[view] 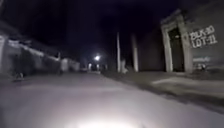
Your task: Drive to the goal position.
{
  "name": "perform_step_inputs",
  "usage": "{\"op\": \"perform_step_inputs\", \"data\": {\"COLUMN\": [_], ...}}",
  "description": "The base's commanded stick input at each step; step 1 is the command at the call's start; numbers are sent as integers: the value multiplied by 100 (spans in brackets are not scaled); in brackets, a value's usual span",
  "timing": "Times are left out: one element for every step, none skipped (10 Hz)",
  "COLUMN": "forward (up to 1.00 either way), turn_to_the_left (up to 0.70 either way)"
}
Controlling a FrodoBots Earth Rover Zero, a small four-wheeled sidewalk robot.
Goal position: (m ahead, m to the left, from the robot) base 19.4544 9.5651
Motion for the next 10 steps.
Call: {"op": "perform_step_inputs", "data": {"forward": [50, 50, 50, 50, 50, 50, 50, 50, 50, 50], "turn_to_the_left": [0, 0, 0, 0, 0, 0, 0, 0, 0, 0]}}
